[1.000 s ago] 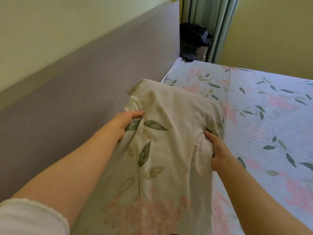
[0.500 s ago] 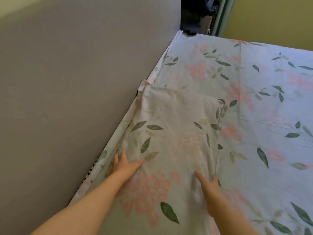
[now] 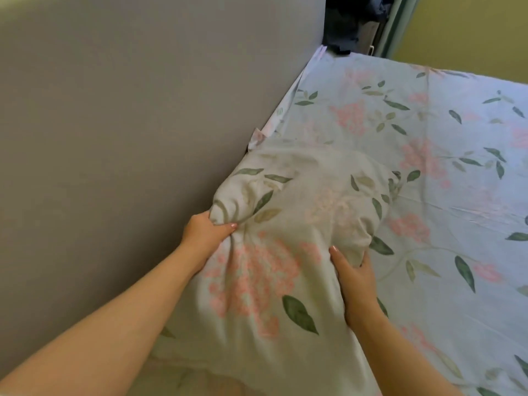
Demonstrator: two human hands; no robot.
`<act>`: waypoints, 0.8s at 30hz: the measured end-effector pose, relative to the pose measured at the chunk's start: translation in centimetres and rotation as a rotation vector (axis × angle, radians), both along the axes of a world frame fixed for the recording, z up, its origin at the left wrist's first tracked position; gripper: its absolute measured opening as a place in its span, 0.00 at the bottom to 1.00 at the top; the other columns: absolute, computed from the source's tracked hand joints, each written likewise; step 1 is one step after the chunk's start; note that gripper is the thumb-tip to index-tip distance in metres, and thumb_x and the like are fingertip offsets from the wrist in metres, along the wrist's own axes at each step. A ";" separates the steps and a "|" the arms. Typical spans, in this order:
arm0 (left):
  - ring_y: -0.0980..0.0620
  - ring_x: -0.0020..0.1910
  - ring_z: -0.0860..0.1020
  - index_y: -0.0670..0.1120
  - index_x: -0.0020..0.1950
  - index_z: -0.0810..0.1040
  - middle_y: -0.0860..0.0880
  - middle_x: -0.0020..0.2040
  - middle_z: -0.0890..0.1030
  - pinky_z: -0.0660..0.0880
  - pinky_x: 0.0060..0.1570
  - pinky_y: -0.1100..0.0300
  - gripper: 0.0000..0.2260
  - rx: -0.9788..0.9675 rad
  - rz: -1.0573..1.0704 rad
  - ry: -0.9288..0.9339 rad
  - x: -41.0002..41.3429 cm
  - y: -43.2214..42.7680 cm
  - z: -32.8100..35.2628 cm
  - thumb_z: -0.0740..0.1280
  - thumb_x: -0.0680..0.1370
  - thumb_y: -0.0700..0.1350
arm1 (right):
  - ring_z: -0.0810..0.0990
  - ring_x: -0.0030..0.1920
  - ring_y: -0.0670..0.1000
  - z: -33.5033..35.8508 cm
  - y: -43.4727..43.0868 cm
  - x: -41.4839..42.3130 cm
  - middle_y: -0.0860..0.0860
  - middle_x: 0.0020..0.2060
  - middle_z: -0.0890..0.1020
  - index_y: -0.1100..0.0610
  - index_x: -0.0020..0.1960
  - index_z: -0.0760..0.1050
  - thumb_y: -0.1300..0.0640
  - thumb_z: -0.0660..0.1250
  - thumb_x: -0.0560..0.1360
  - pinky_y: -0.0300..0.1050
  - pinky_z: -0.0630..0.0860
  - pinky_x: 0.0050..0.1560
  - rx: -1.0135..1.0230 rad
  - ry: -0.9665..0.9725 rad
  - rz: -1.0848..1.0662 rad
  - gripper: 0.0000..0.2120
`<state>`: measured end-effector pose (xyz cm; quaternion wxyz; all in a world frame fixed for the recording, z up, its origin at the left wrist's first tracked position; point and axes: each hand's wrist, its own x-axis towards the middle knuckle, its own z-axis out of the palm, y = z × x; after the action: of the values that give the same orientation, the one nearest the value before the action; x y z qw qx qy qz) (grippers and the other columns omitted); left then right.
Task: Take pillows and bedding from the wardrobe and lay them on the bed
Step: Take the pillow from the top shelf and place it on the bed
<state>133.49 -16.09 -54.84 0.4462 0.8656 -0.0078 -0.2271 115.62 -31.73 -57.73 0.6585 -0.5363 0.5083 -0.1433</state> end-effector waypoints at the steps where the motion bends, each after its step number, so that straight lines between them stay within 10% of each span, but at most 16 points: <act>1: 0.44 0.51 0.80 0.41 0.57 0.79 0.42 0.53 0.82 0.75 0.53 0.55 0.16 0.005 -0.006 -0.041 0.8 -0.1 1.2 0.72 0.71 0.41 | 0.75 0.59 0.57 0.8 0.0 0.5 0.53 0.65 0.75 0.51 0.72 0.63 0.52 0.68 0.74 0.52 0.73 0.60 -0.011 -0.030 -0.005 0.28; 7: 0.42 0.56 0.78 0.46 0.61 0.76 0.44 0.57 0.80 0.75 0.58 0.48 0.20 0.114 -0.104 -0.135 3.8 1.6 3.3 0.72 0.71 0.50 | 0.74 0.61 0.55 2.2 0.8 2.7 0.52 0.66 0.73 0.51 0.73 0.61 0.51 0.66 0.75 0.47 0.69 0.59 -0.064 -0.044 0.051 0.29; 11: 0.39 0.70 0.65 0.53 0.76 0.51 0.41 0.73 0.61 0.65 0.69 0.46 0.38 0.478 -0.216 0.040 3.0 5.0 -1.8 0.67 0.71 0.59 | 0.63 0.72 0.61 -2.1 2.6 1.7 0.55 0.74 0.61 0.48 0.76 0.51 0.49 0.68 0.74 0.60 0.64 0.70 0.093 0.078 0.115 0.37; 15: 0.41 0.75 0.56 0.51 0.76 0.49 0.42 0.77 0.52 0.57 0.72 0.46 0.38 0.545 -0.165 0.125 -0.8 9.9 -6.9 0.63 0.73 0.62 | 0.60 0.73 0.62 -5.9 6.1 -1.7 0.56 0.76 0.58 0.54 0.77 0.49 0.47 0.70 0.72 0.60 0.60 0.72 0.189 0.281 0.049 0.43; 21: 0.41 0.68 0.68 0.52 0.72 0.60 0.46 0.70 0.69 0.65 0.67 0.43 0.48 0.488 0.003 0.262 -3.5 15.7 -10.1 0.61 0.59 0.77 | 0.67 0.70 0.61 -8.6 12.2 -4.4 0.56 0.72 0.65 0.52 0.74 0.55 0.40 0.71 0.66 0.60 0.63 0.71 0.242 0.313 -0.008 0.44; 24: 0.42 0.55 0.77 0.48 0.61 0.71 0.45 0.58 0.79 0.76 0.53 0.51 0.33 0.401 0.012 0.252 -3.3 16.4 -9.1 0.69 0.65 0.68 | 0.73 0.64 0.60 -8.1 12.8 -4.2 0.55 0.68 0.72 0.53 0.72 0.60 0.47 0.70 0.71 0.56 0.70 0.66 0.254 0.238 0.005 0.34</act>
<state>130.18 0.34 -63.93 0.2641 0.9017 0.0983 -0.3278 111.42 -18.91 -65.87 0.6565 -0.4632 0.5953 -0.0116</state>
